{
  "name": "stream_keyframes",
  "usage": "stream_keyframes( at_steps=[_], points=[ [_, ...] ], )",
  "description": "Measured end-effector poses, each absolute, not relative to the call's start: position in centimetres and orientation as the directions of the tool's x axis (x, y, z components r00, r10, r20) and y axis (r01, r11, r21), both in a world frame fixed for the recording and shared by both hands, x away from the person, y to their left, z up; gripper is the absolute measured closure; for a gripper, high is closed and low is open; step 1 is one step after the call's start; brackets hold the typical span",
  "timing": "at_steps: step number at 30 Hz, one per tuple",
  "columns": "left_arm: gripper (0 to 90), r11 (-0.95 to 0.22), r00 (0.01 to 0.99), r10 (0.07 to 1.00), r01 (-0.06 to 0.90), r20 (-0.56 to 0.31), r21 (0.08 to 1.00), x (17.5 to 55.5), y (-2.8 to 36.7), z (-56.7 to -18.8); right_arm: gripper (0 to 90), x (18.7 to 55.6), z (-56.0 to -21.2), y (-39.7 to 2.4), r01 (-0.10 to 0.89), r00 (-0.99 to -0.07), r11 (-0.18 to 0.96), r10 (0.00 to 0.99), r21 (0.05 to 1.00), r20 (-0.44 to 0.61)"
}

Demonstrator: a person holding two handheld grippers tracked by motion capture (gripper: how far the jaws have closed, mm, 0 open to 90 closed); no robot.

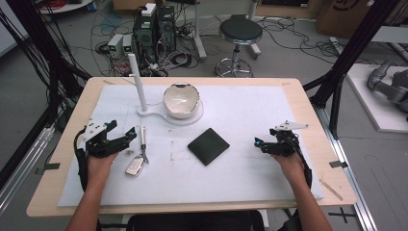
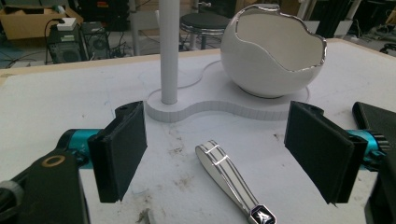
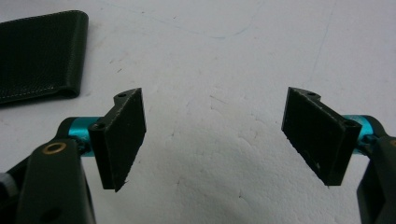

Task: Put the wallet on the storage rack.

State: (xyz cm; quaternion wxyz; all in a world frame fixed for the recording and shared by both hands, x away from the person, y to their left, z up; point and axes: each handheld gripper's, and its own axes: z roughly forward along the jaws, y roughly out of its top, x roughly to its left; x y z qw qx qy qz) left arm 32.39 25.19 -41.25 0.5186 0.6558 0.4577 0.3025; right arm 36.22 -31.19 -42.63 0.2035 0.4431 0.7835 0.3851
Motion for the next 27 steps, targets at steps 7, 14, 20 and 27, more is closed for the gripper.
stream_keyframes(
  at_steps=[7,14,20,27],
  points=[
    [21.2,-0.039,0.394,0.916,0.285,-0.08,0.958,32.2,25.3,-41.2,22.8,36.2,-42.6,-31.1,0.537,-0.533,0.312,0.846,0.784,0.028],
    [21.4,-0.015,0.394,0.913,0.287,-0.103,0.958,32.2,25.4,-41.2,22.2,36.1,-42.5,-30.8,0.531,-0.542,0.311,0.839,0.788,0.035],
    [21.6,-0.007,0.404,0.907,0.29,-0.116,0.957,32.5,25.2,-41.2,23.0,36.0,-42.5,-29.5,0.524,-0.583,0.326,0.811,0.787,0.053],
    [21.8,-0.032,0.442,0.891,0.29,-0.104,0.957,32.5,24.2,-40.9,23.1,36.0,-42.4,-27.3,0.514,-0.629,0.347,0.775,0.785,0.069]
  ],
)
